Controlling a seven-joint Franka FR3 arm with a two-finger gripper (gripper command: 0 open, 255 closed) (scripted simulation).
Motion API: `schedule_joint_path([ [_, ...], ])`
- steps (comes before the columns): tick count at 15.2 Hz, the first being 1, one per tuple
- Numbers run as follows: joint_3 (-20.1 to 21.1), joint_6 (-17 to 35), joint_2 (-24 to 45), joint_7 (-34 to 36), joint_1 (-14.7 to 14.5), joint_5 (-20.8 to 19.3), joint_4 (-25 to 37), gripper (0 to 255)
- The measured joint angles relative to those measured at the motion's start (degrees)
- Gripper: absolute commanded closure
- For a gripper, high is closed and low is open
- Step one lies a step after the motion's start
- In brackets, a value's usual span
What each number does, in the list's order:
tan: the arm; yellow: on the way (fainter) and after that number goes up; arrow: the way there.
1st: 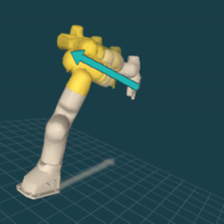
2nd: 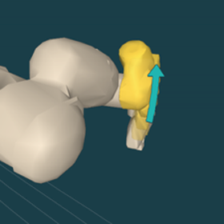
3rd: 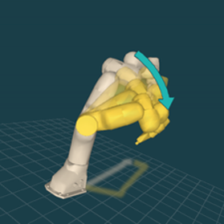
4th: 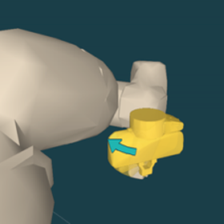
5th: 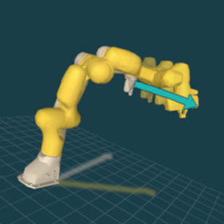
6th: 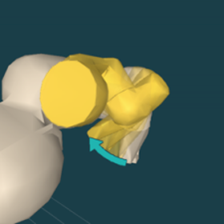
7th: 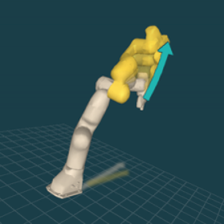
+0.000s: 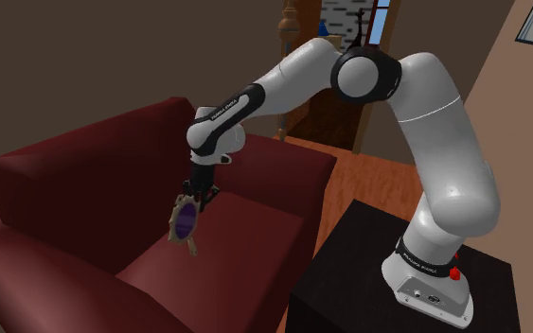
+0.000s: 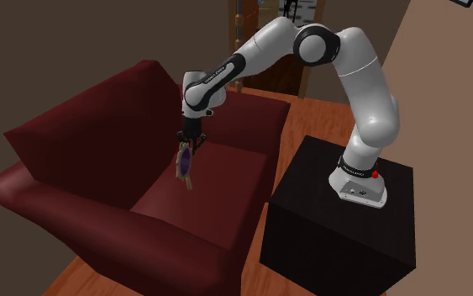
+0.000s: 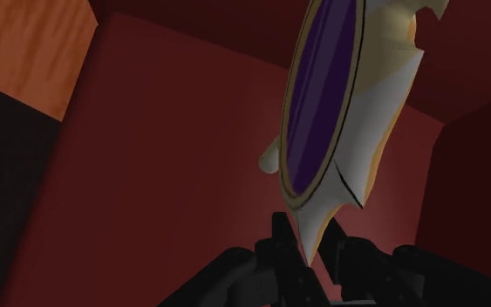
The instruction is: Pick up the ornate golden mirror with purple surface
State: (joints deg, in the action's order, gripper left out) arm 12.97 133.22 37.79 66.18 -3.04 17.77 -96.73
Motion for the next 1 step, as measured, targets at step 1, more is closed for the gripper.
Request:
schedule_joint_path([
  [1, 0.01, -0.21, -0.32, 0.07, 0.02, 0.0, -0.08, 255],
])
